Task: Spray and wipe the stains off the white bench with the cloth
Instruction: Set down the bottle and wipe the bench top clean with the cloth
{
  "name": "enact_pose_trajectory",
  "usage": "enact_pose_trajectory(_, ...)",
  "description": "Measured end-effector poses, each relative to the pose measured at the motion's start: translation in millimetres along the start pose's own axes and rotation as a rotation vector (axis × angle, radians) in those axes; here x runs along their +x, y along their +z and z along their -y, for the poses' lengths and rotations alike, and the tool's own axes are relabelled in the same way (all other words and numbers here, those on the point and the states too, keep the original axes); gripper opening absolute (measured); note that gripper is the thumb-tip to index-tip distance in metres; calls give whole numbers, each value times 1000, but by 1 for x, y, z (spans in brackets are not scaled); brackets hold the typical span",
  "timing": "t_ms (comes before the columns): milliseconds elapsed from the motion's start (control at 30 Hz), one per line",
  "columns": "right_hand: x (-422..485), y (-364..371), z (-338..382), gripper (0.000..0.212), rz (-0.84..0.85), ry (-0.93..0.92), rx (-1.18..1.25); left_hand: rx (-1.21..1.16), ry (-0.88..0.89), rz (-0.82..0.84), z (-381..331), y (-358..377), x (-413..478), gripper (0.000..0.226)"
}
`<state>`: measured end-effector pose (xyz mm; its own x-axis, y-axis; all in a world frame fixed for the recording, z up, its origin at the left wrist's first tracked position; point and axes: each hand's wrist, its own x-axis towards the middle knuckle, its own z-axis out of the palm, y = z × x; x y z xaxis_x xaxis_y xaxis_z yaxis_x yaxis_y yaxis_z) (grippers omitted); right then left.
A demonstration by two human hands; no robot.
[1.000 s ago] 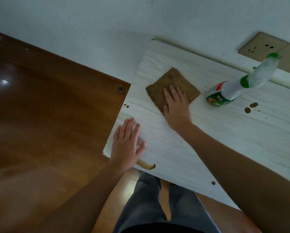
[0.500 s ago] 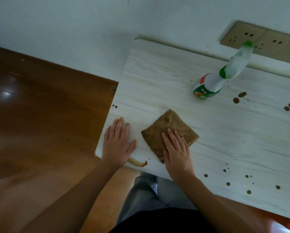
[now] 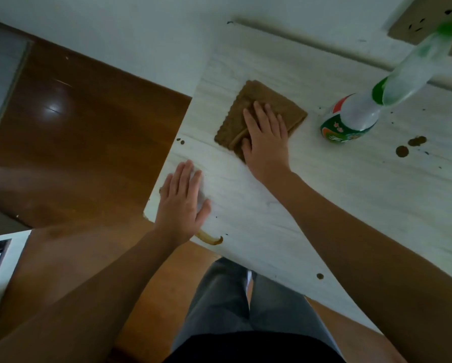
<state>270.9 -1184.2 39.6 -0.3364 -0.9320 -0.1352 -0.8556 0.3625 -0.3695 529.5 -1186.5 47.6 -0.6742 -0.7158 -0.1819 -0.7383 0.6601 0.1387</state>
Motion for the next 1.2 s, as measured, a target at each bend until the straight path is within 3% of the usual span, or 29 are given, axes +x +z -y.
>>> enact_pose_trajectory(100,-8,5,14,59,-18,5,8,-8,-17,2,-4,-1,-1,69)
enact_pose_trajectory(300,-85,15,24,59,51,-182,-1,-76,-35,35,-3,-14,3,67)
enact_pose_trajectory(400,-109,14,13,58,129,-273,-6,-42,28,34,6,-20,6,63)
enact_pose_trajectory(567,-78,0,-12,55,145,-337,-19,27,150,44,34,-23,3,63)
enact_pose_trajectory(667,-61,7,4,58,87,-267,-48,0,151,8,49,-23,-2,58)
enact_pose_trajectory(867,-56,36,79,54,-97,124,4,-62,130,-38,81,-24,-8,52)
enact_pose_trajectory(933,-58,46,106,54,-113,158,24,-72,156,-31,95,-25,-12,51)
enact_pose_trajectory(1067,-73,59,138,56,-11,-1,-29,-127,236,-6,120,-28,-27,46)
enact_pose_trajectory(1200,-63,49,118,60,98,-201,-96,-123,313,26,136,-25,-45,49)
